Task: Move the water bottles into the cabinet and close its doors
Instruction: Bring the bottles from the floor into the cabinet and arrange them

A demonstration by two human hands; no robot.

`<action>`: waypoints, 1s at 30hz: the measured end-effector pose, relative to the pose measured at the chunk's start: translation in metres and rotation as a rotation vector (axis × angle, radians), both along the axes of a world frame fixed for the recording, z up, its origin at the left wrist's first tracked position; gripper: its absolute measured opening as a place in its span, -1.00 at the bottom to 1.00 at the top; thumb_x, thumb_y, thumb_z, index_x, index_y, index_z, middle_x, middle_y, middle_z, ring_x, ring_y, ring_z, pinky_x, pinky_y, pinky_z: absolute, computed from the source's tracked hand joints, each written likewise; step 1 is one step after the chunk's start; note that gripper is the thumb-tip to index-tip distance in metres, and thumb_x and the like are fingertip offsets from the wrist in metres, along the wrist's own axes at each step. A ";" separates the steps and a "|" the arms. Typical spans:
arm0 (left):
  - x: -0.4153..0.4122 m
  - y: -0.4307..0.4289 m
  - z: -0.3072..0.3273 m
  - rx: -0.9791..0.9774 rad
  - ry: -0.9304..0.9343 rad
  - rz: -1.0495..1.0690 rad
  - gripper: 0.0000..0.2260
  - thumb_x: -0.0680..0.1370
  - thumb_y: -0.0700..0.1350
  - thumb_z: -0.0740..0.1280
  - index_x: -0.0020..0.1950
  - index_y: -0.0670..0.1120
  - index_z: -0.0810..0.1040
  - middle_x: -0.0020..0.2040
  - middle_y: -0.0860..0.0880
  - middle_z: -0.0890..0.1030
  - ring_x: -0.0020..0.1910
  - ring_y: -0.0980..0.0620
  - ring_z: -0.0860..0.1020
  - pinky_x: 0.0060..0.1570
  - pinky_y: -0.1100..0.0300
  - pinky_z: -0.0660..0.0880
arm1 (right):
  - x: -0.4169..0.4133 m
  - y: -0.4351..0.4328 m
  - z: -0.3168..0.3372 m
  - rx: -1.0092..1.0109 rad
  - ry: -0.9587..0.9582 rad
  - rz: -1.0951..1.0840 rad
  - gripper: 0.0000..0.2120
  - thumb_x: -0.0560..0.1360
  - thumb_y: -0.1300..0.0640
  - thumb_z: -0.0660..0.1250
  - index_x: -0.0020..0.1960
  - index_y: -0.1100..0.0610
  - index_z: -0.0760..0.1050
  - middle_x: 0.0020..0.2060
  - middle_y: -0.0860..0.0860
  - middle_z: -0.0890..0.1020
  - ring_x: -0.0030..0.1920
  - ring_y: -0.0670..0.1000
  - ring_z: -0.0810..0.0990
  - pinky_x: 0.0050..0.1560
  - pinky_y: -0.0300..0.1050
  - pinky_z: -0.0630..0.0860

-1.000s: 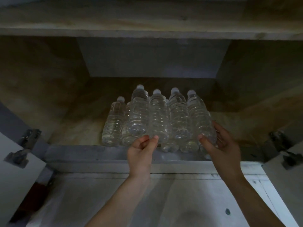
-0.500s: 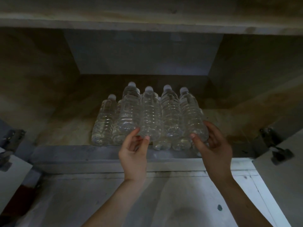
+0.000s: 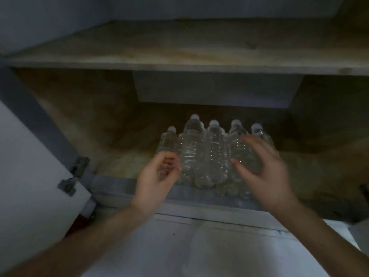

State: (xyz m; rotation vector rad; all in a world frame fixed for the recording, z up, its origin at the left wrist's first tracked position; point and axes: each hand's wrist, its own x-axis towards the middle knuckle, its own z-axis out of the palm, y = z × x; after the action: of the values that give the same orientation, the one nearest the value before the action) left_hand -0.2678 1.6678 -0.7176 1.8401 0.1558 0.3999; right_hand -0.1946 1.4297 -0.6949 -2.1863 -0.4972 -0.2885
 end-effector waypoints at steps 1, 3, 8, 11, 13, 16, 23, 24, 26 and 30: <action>0.004 0.016 0.011 0.090 0.022 -0.033 -0.78 0.50 -0.31 0.43 0.07 -0.07 0.56 -0.06 -0.06 0.62 -0.08 0.02 0.61 -0.07 0.25 0.55 | 0.004 0.011 0.010 -0.061 -0.016 0.081 -0.46 0.48 0.01 0.42 0.43 -0.05 0.39 0.36 -0.20 0.39 0.36 -0.22 0.29 0.29 -0.42 0.18; 0.015 0.042 0.029 0.247 0.046 -0.069 -0.79 0.49 -0.29 0.45 0.08 -0.11 0.57 -0.04 -0.07 0.62 -0.07 0.03 0.61 -0.06 0.23 0.57 | 0.012 0.035 0.024 -0.196 -0.017 0.223 -0.46 0.50 0.00 0.40 0.45 -0.02 0.36 0.36 -0.20 0.38 0.34 -0.26 0.26 0.26 -0.52 0.10; 0.034 0.074 0.024 0.540 0.173 -0.142 -0.65 0.43 -0.15 0.53 0.17 -0.02 0.54 0.09 0.04 0.56 0.05 0.15 0.56 0.06 0.28 0.54 | 0.026 0.075 0.005 -0.476 0.048 0.409 -0.32 0.50 -0.14 0.37 0.53 -0.01 0.21 0.51 -0.07 0.26 0.47 -0.06 0.26 0.43 -0.21 0.21; 0.033 0.080 -0.003 0.546 0.252 -0.121 -0.46 0.39 -0.04 0.56 0.32 0.04 0.46 0.17 0.08 0.47 0.14 0.12 0.50 0.09 0.31 0.44 | 0.030 0.081 -0.013 -0.526 0.036 0.374 -0.27 0.48 -0.18 0.38 0.55 -0.02 0.17 0.51 -0.04 0.25 0.47 -0.01 0.27 0.45 -0.11 0.25; 0.030 0.080 -0.021 0.488 0.265 -0.070 -0.37 0.37 -0.01 0.58 0.38 0.06 0.41 0.19 0.11 0.45 0.14 0.15 0.47 0.06 0.30 0.38 | 0.030 0.080 -0.023 -0.518 -0.004 0.356 -0.27 0.49 -0.15 0.38 0.55 -0.01 0.18 0.51 -0.03 0.26 0.48 0.00 0.26 0.47 -0.11 0.21; 0.027 0.074 -0.040 0.272 0.282 -0.020 -0.32 0.32 -0.05 0.62 0.37 0.02 0.42 0.17 0.11 0.56 0.16 0.11 0.55 0.12 0.24 0.47 | 0.030 0.074 -0.029 -0.510 -0.072 0.359 -0.29 0.48 -0.09 0.41 0.54 -0.01 0.21 0.51 -0.04 0.28 0.48 0.00 0.27 0.43 -0.16 0.14; 0.032 0.065 -0.070 0.001 0.240 0.045 -0.26 0.20 0.00 0.63 0.35 0.04 0.47 0.14 0.09 0.65 0.12 0.10 0.62 0.21 -0.04 0.55 | 0.034 0.073 -0.033 -0.420 -0.107 0.346 -0.38 0.49 0.00 0.43 0.49 -0.08 0.30 0.40 -0.19 0.36 0.37 -0.22 0.23 0.33 -0.27 0.14; 0.032 0.065 -0.073 -0.005 0.236 0.052 -0.31 0.25 -0.08 0.64 0.34 0.05 0.47 0.13 0.09 0.66 0.12 0.12 0.63 0.21 -0.02 0.55 | 0.034 0.073 -0.036 -0.409 -0.112 0.338 -0.39 0.49 -0.01 0.43 0.48 -0.10 0.31 0.37 -0.25 0.34 0.34 -0.25 0.22 0.32 -0.28 0.15; 0.035 0.067 -0.078 -0.019 0.219 0.048 -0.35 0.31 -0.18 0.62 0.33 0.09 0.47 0.12 0.12 0.66 0.10 0.17 0.63 0.18 0.08 0.56 | 0.035 0.074 -0.039 -0.399 -0.125 0.318 -0.41 0.49 -0.01 0.43 0.46 -0.14 0.31 0.31 -0.32 0.30 0.33 -0.27 0.22 0.30 -0.30 0.15; 0.039 0.066 -0.082 -0.060 0.183 0.036 -0.32 0.33 -0.22 0.60 0.40 0.05 0.45 0.07 0.21 0.64 0.02 0.33 0.61 0.03 0.38 0.53 | 0.035 0.078 -0.044 -0.374 -0.180 0.289 -0.46 0.48 -0.02 0.41 0.43 -0.15 0.36 0.32 -0.31 0.31 0.33 -0.24 0.27 0.34 -0.25 0.16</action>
State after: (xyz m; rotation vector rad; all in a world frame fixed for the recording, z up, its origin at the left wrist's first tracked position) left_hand -0.2290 1.7341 -0.7993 1.8149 0.3235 0.2485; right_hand -0.1593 1.5078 -0.7391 -2.4161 -1.0269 -0.2504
